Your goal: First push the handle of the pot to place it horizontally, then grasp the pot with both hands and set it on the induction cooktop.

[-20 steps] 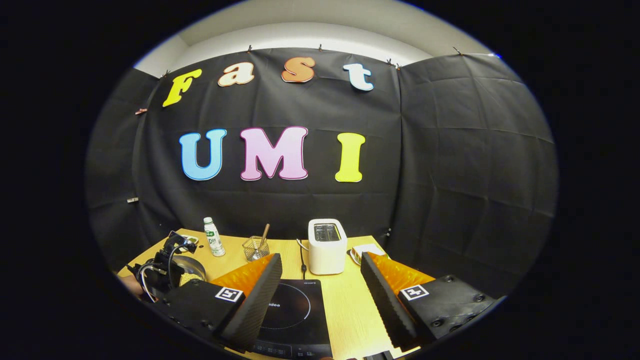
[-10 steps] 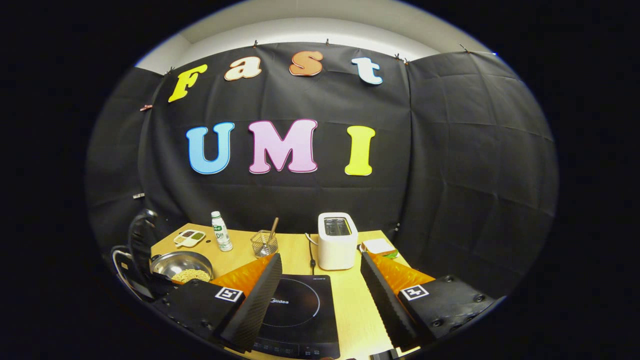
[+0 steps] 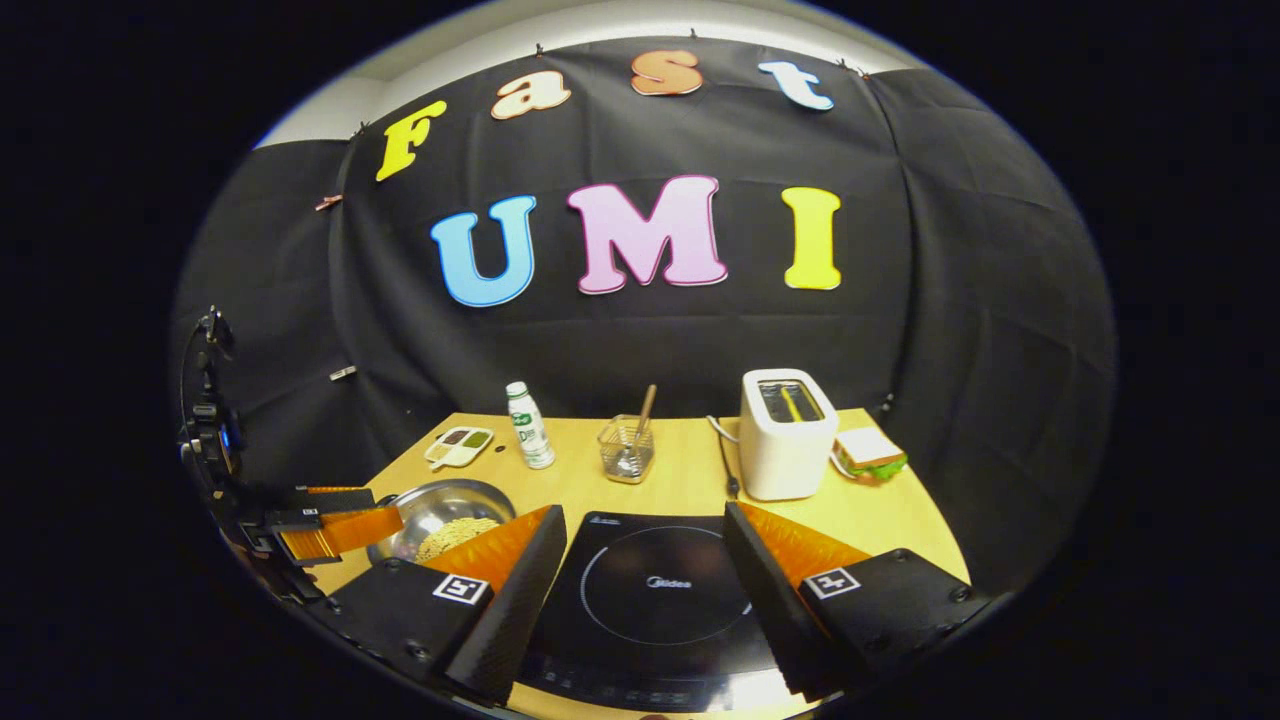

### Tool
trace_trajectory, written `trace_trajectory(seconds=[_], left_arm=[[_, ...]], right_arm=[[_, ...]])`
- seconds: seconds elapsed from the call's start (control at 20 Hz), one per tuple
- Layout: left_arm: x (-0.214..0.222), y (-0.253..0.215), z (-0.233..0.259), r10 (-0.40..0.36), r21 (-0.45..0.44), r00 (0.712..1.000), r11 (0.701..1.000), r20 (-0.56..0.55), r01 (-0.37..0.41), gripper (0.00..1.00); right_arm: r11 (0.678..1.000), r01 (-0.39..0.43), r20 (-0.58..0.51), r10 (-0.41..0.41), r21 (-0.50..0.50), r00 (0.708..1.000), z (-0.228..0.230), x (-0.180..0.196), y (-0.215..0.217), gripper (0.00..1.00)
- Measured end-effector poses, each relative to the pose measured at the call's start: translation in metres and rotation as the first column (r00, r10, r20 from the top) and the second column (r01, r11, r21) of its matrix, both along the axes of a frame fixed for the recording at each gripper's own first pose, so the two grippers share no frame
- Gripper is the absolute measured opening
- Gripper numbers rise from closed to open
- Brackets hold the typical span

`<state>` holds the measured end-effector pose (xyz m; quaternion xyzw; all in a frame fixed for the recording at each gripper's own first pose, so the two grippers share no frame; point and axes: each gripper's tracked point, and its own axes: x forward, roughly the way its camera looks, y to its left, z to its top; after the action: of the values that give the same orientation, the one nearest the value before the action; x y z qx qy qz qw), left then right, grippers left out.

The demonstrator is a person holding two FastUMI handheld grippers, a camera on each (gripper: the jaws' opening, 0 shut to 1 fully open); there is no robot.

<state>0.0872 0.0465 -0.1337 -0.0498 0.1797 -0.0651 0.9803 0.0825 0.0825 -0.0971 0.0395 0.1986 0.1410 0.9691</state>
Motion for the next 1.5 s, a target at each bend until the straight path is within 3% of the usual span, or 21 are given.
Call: trace_trajectory(seconds=[0.1,0.25,0.55,0.75,0.9,1.1,1.3,1.5], left_arm=[[0.001,0.031,0.004,0.051,-0.008,0.999,0.999,0.002,-0.051,0.95],[0.002,0.090,0.000,0.124,0.065,0.992,0.990,-0.005,-0.123,0.95],[0.017,0.164,-0.025,0.166,0.134,0.985,0.978,-0.046,-0.158,0.95],[0.029,0.196,-0.050,0.170,0.132,0.980,0.979,-0.100,-0.157,0.95],[0.036,0.207,-0.074,0.175,0.085,0.974,0.983,-0.145,-0.164,0.95],[0.042,0.221,-0.106,0.183,0.030,0.962,0.983,-0.205,-0.180,0.96],[0.049,0.227,-0.131,0.182,-0.020,0.949,0.981,-0.258,-0.193,0.95],[0.061,0.222,-0.143,0.131,-0.027,0.950,0.989,-0.284,-0.145,0.96]], right_arm=[[0.999,-0.035,-0.030,0.035,0.008,0.999,-0.006,0.007,0.025,0.98],[0.996,-0.091,-0.083,0.092,0.018,0.992,-0.023,0.016,0.064,0.99],[0.988,-0.151,-0.259,0.152,0.023,0.954,-0.082,0.026,0.130,0.99],[0.982,-0.187,-0.353,0.185,0.026,0.917,-0.120,0.025,0.161,0.99],[0.985,-0.168,-0.412,0.172,0.046,0.895,-0.144,0.025,0.173,0.99],[0.992,-0.073,-0.490,0.116,0.105,0.864,-0.175,0.034,0.179,0.99],[0.994,-0.022,-0.528,0.074,0.104,0.846,-0.199,0.037,0.174,0.99],[0.991,-0.019,-0.580,0.094,0.134,0.809,-0.216,0.024,0.183,1.00]])
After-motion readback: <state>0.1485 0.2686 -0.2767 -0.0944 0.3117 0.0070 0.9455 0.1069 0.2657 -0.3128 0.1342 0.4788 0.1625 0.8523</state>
